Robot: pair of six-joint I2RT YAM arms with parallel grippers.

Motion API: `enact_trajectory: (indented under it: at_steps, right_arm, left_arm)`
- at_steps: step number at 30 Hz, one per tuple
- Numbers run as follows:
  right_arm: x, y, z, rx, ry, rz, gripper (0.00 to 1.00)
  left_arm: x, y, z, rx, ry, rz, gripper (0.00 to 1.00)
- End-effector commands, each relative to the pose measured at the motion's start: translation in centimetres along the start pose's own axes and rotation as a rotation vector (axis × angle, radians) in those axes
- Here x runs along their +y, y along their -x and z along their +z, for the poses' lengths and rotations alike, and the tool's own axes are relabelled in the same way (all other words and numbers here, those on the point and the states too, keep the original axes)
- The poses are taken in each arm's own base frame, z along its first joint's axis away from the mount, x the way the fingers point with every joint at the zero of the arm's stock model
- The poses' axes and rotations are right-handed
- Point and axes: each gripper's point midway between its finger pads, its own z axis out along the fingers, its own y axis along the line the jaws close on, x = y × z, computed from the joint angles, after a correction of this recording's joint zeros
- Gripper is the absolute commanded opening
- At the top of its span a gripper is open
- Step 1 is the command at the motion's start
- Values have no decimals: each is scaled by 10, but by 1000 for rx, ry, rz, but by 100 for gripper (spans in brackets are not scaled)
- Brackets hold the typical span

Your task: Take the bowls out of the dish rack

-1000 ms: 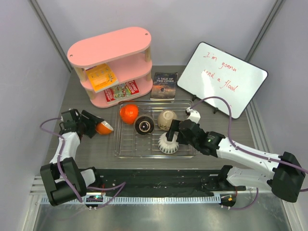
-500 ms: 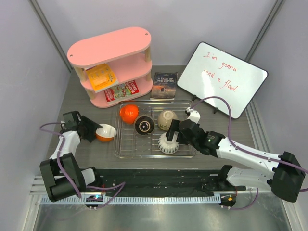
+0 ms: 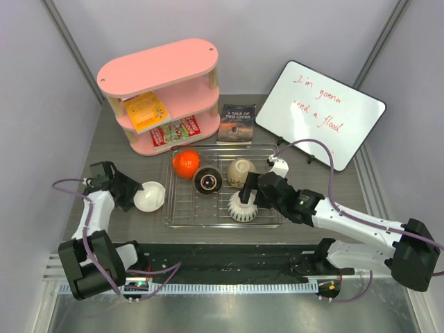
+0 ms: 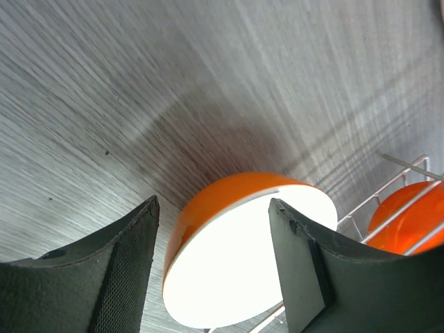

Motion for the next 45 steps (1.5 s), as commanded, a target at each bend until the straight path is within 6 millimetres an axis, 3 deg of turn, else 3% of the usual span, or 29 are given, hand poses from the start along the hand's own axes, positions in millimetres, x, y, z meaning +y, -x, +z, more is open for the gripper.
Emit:
enact_trajectory:
  at_steps: [1,13,15,18,21,37,45]
  right_arm:
    - [5,4,2,-19,20,19,100]
    - [5,6,1,-26,21,18,100]
    - [4,5,1,-24,19,19,100]
    - [4,4,2,-20,20,16,100]
    - [3,5,1,-25,20,20,100]
    - [1,3,1,-24,14,17,100]
    - [1,3,-1,-25,22,19,100]
  left_arm:
    - [-11,19,-16,-70,-19,34,63]
    - [-10,9,-4,-3,-27,40,31]
    - [-11,7,-2,8,-28,40,20]
    - [-10,5,3,28,-16,41,16]
    - [-9,6,5,30,-8,44,1]
    - [6,35,-13,-122,118,23,1]
    - [4,33,-6,-84,119,26,16]
